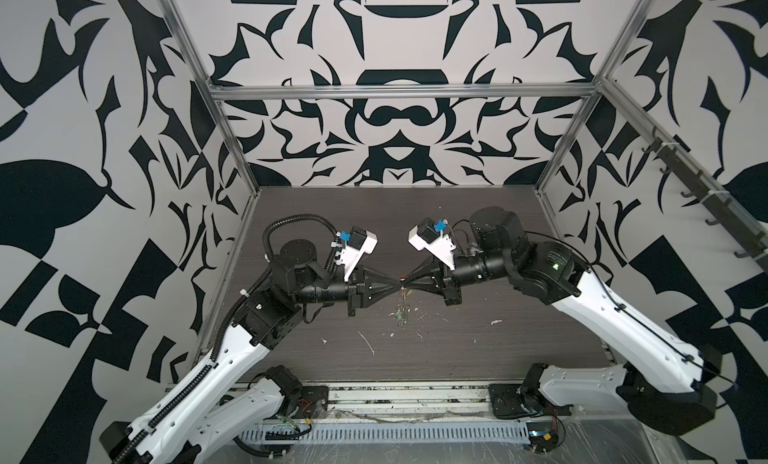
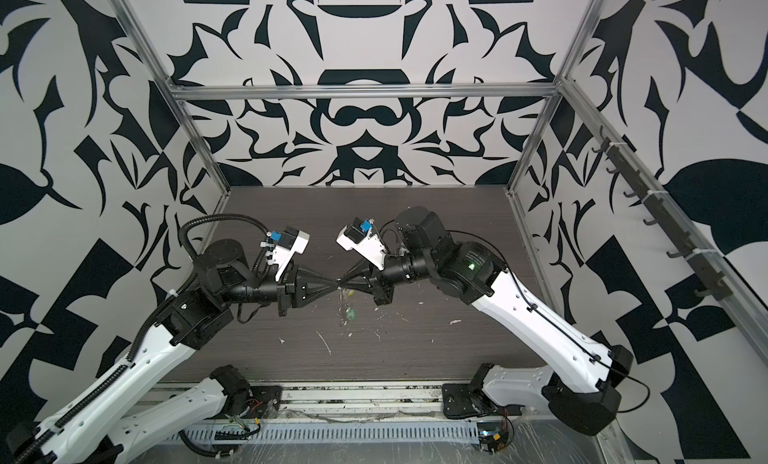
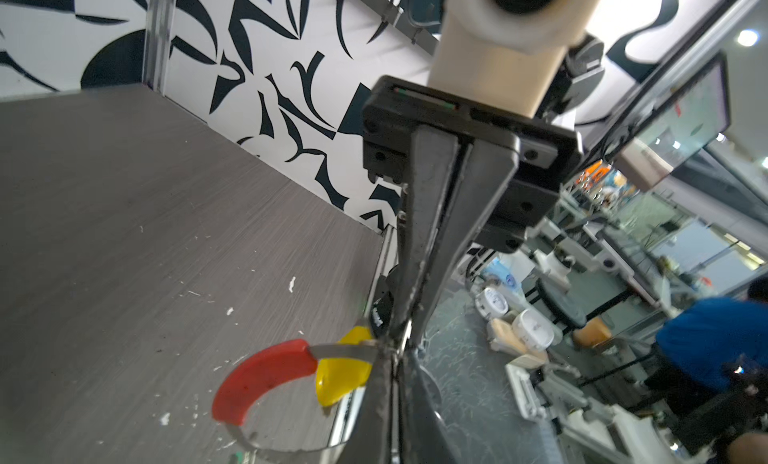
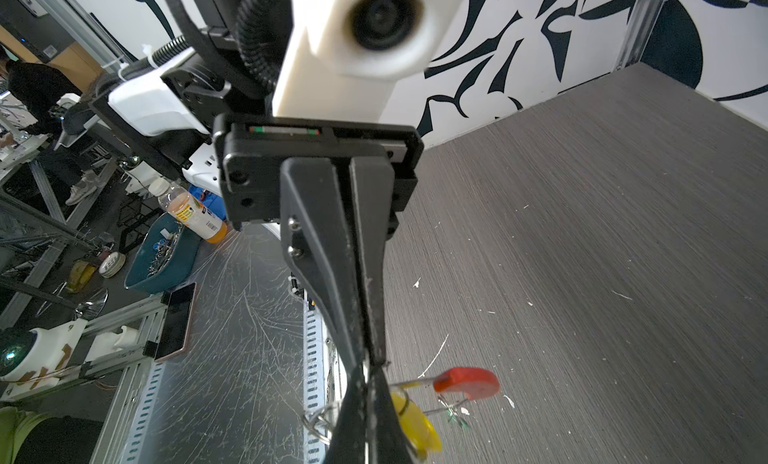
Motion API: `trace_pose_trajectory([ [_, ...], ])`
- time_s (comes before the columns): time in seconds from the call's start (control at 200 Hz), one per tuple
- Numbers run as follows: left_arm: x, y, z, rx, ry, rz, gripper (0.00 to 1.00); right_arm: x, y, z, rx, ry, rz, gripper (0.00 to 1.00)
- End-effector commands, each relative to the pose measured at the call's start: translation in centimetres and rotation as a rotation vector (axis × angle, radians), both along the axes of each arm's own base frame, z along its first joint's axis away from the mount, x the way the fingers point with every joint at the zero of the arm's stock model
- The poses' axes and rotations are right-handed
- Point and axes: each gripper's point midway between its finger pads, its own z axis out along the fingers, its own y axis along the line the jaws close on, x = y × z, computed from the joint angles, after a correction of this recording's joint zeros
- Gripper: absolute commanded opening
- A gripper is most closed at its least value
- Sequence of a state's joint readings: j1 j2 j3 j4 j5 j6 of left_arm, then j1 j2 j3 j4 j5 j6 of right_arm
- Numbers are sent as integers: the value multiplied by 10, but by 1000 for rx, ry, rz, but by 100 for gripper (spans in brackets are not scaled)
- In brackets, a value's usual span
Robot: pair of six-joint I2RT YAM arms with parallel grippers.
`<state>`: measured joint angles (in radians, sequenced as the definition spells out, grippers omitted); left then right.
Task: Remove the keys from the keyring
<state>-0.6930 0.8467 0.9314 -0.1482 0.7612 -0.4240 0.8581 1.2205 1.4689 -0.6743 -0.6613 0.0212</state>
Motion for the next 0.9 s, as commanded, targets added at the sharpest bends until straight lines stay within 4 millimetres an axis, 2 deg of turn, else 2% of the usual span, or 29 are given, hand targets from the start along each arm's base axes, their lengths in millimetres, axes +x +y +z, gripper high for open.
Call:
trace_pose_trajectory([
  [0.0,-3,2,16,-37,-47,-2,0,-1,4,30,94,-62,14,0],
  [0.17,2,6,25,-105,-113,56,0,1,7,34,144,-47,-4,0],
  [0.345,6,14,37,-186,-182,124,0,12,0,39,207,-92,-98,31],
  [0.45,8,18,43,-227,-216,158,0,16,-3,39,255,-116,-137,39],
  [0.77,9,21,56,-313,-248,175,0,9,0,36,358,-128,-98,40],
  [0.895,9,19,55,-312,-242,161,0,9,-1,43,392,-150,-101,41],
])
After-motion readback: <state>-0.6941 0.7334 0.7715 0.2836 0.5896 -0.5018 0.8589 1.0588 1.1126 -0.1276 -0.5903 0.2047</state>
